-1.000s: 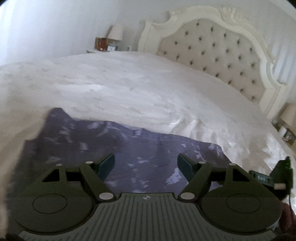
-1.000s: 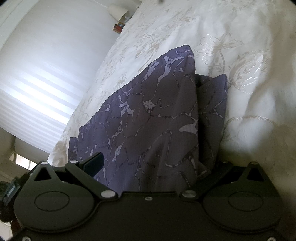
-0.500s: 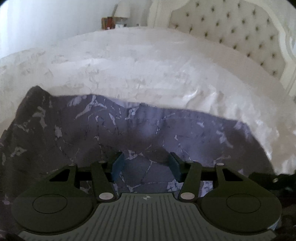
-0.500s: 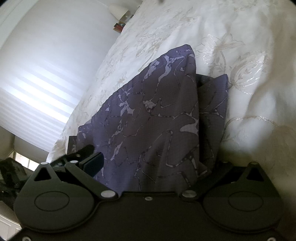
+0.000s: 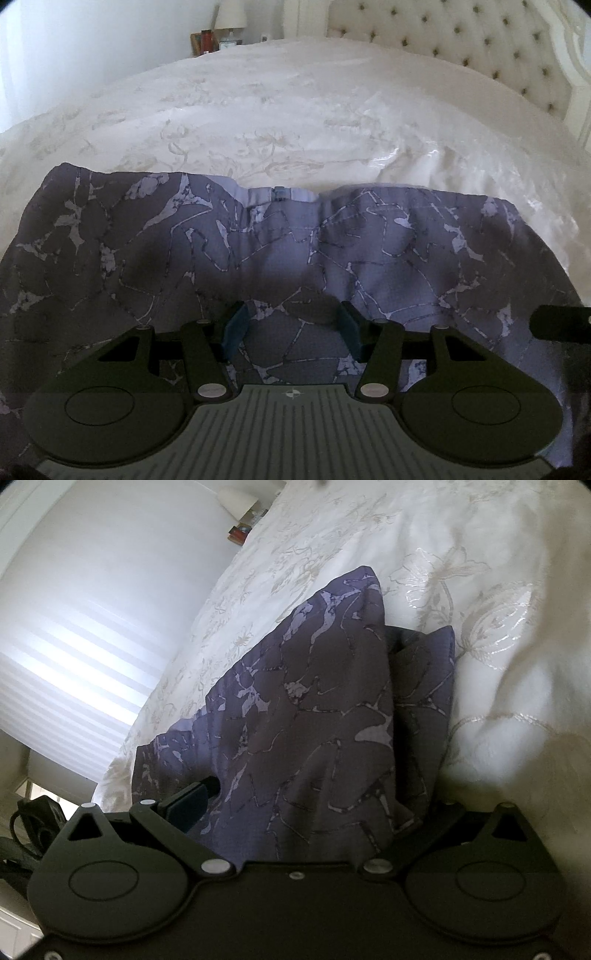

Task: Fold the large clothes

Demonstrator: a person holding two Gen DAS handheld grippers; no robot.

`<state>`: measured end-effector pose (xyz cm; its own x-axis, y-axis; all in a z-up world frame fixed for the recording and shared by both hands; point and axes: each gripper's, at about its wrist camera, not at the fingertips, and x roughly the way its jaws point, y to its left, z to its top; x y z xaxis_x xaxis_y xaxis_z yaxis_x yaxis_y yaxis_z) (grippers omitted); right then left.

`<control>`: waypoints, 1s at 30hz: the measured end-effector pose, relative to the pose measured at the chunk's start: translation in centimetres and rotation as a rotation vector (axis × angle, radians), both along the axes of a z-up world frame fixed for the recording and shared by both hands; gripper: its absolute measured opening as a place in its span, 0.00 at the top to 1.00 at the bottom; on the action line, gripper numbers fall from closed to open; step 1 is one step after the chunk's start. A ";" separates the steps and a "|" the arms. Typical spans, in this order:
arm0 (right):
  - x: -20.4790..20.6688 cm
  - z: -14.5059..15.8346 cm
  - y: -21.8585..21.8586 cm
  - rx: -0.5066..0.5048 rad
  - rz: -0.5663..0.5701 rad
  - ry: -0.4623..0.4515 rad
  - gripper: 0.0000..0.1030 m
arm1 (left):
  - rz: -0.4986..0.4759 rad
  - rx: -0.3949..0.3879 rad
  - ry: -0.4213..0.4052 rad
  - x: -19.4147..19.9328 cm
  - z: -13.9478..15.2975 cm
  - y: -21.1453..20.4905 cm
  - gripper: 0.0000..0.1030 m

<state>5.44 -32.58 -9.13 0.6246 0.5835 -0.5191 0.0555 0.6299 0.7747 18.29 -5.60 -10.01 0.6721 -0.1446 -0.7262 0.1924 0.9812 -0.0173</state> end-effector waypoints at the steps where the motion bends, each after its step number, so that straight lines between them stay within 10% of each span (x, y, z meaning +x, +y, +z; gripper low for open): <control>1: 0.0 0.0 -0.1 0.001 0.001 -0.001 0.00 | 0.000 0.000 -0.001 -0.1 0.1 0.0 0.48; 30: -0.9 0.5 -0.8 -0.019 0.033 0.030 0.01 | -0.066 0.046 -0.029 -10.3 -0.1 2.6 0.49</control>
<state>4.56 -33.33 -8.58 0.5892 0.5936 -0.5481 0.0573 0.6460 0.7612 8.04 -2.99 -10.11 0.6834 -0.1557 -0.7132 0.2560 0.9661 0.0344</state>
